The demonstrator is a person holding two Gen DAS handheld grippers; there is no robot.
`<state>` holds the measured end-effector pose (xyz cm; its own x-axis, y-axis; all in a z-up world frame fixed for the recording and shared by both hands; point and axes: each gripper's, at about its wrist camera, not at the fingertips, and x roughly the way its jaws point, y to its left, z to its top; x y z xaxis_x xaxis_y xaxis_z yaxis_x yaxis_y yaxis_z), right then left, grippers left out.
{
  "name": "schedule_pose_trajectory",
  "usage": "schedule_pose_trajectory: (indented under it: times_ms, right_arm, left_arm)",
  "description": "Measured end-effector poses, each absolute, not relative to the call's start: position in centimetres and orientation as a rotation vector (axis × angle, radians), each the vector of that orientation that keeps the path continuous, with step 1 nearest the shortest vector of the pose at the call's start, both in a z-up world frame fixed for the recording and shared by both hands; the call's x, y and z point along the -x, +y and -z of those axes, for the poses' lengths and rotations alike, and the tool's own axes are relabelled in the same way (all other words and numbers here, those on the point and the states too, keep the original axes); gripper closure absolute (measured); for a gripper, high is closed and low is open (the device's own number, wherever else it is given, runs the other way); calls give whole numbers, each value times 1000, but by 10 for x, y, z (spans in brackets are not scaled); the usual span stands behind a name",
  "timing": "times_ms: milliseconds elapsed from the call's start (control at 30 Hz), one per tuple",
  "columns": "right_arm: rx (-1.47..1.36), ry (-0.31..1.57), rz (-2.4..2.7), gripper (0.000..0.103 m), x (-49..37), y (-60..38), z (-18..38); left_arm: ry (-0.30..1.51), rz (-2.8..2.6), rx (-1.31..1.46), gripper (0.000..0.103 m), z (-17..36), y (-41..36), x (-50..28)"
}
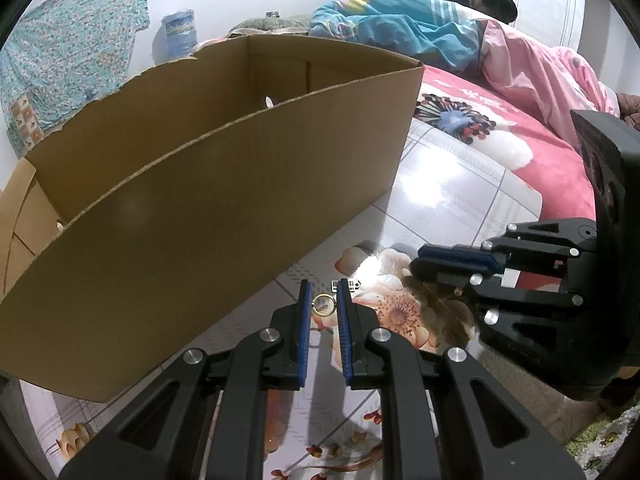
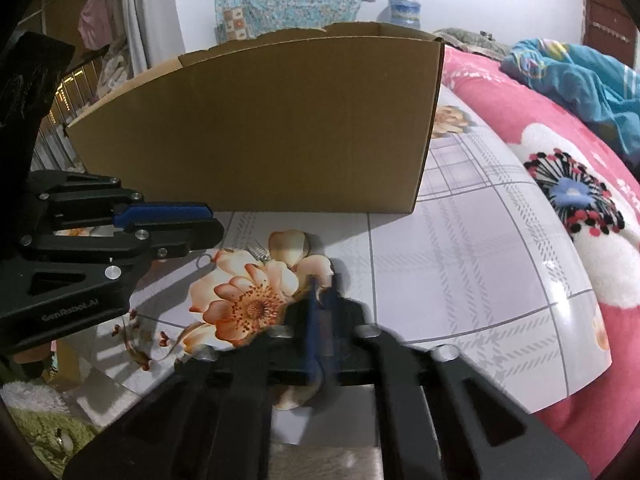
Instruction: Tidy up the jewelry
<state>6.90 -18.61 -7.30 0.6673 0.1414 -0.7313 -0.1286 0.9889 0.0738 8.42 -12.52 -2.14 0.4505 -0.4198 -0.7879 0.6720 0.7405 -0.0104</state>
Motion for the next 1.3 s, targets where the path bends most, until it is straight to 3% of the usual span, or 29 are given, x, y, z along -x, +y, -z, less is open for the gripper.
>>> schedule_pose_trajectory:
  times_ms: [267,400,800,900,1033,1100,1300]
  right_arm:
    - [-41,813,-156,99,-66,-187,67]
    - [-35,804,-151,87,-66,-185,66]
    - [-24,820,-126,86,-71,-189,75]
    - [-8,822,-122,94,-71,-188,75]
    - [-17,819,-130,96,-71,-189,74]
    - [-20,819,-132,103,-69,-188,74]
    - [-35,820,-143,103,-68,-189,71]
  left_arm:
    - [866,690,-325,91,19,-123,-82]
    - [866,689,-329,91,19,-123,-82]
    - [873,690,-343,91,22,-127,-82]
    - [874,692,-345,91,22,-128,-82]
    - [871,690,-347,91,22,-128,-82]
    - [869,689,-346,91,21,-128,-82]
    - [868,689,-349,91,20,-128,-81]
